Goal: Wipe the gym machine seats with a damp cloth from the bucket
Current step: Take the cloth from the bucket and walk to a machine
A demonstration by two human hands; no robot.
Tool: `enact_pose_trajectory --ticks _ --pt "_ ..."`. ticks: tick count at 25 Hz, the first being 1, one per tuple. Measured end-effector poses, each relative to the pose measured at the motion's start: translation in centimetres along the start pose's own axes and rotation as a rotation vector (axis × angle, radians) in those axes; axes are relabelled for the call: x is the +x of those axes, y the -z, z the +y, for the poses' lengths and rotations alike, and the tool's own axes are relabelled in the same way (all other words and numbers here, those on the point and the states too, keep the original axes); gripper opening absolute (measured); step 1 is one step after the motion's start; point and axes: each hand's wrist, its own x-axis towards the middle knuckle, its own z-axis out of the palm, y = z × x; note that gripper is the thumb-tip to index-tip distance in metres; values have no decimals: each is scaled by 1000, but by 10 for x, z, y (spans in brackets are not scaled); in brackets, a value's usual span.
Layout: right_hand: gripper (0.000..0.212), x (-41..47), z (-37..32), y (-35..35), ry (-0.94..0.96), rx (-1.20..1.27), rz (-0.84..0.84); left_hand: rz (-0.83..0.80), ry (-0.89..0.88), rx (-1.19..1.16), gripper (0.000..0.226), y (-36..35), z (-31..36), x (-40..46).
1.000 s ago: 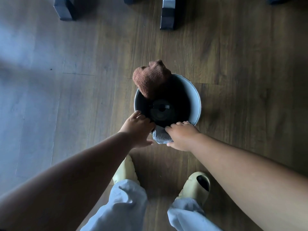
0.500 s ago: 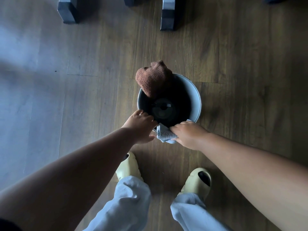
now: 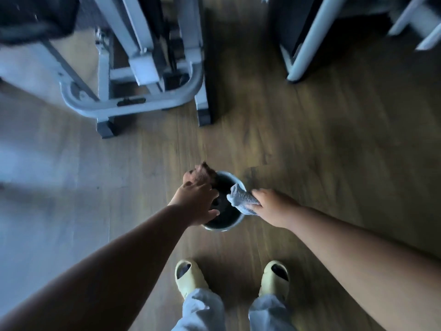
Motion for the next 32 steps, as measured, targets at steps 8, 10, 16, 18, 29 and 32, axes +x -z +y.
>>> enact_pose_trajectory --ticks 8,10,16,18,29,32 --pt "17 -158 -46 193 -121 -11 353 155 -231 220 58 242 75 -35" --pt "20 -200 -43 227 -147 -5 441 181 -278 260 57 285 102 -41" --pt "33 -334 37 290 -306 -36 668 275 -385 364 55 375 236 -33" --pt "31 -387 85 306 -344 -13 725 299 -410 371 56 393 301 -21" --pt "31 -585 338 367 -558 -10 936 346 -631 346 60 459 630 104" --pt "29 -605 400 388 -558 0 1048 336 -689 366 60 478 692 159"
